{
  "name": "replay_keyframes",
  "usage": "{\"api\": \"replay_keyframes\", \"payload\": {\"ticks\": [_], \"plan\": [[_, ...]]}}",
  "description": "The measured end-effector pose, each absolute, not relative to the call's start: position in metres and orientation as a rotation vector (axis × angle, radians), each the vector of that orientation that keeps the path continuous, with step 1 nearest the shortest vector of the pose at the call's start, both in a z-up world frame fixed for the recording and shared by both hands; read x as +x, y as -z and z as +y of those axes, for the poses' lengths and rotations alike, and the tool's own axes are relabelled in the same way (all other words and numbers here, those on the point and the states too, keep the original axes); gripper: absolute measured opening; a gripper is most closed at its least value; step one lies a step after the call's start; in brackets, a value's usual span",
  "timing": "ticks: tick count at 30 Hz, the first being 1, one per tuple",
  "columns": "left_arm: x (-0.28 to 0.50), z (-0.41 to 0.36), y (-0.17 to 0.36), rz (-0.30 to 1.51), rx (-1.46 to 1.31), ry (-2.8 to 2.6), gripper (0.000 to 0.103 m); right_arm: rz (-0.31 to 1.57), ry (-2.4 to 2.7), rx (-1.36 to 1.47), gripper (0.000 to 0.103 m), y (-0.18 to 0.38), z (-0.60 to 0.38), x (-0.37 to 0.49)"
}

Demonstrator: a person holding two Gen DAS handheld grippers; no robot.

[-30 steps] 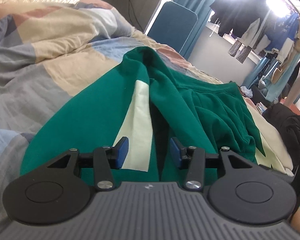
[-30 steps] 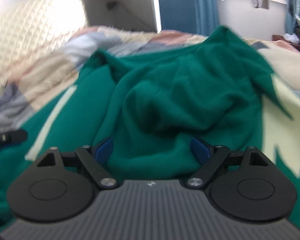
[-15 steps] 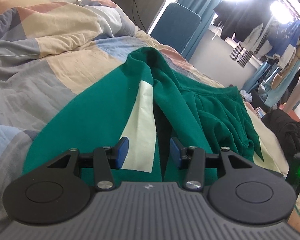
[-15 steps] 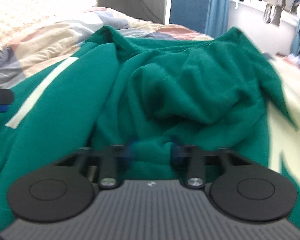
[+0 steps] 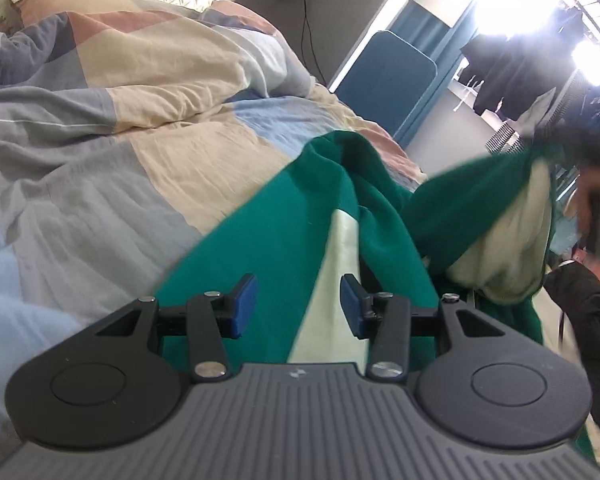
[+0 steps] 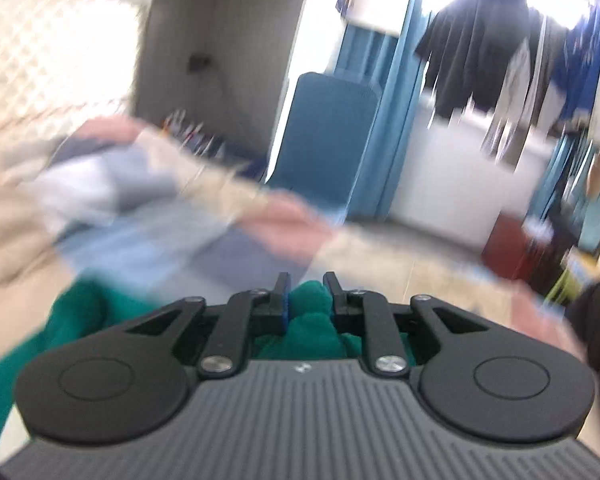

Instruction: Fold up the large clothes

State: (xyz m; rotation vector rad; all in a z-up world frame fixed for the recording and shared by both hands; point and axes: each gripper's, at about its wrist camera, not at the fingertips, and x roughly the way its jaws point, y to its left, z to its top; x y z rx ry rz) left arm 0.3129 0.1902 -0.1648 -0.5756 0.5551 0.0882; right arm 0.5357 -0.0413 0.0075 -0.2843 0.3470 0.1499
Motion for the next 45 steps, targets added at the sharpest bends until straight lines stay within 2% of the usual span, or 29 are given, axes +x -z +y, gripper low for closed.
{"api": "replay_keyframes", "payload": {"ticks": [4,7,18,23,27,29,35,45], "plan": [[0.326,0.199,0.178,0.56,-0.601,-0.068,0.051,0.264,-0.112,-0.23,0.02,-0.032,-0.022,0.597],[0.334,0.201,0.187,0.552,-0.615,-0.049,0.051,0.233,-0.097,-0.249,0.02,-0.021,-0.005,0.638],[0.356,0.195,0.214,0.542,-0.604,-0.069,0.051,0.372,-0.098,-0.252,0.02,0.135,0.016,0.724],[0.357,0.201,0.219,0.527,-0.647,-0.061,0.051,0.439,-0.075,-0.164,0.022,0.173,0.008,0.737],[0.355,0.203,0.218,0.528,-0.657,-0.053,0.051,0.41,-0.082,-0.13,0.027,0.163,0.002,0.728],[0.355,0.201,0.216,0.531,-0.641,-0.059,0.051,0.403,-0.094,-0.127,0.037,0.152,0.0,0.716],[0.346,0.19,0.204,0.54,-0.568,-0.084,0.052,0.402,-0.166,-0.067,0.057,0.109,-0.029,0.657],[0.305,0.169,0.175,0.574,-0.493,-0.083,0.052,0.389,-0.282,-0.008,0.057,0.041,-0.105,0.467]]}}
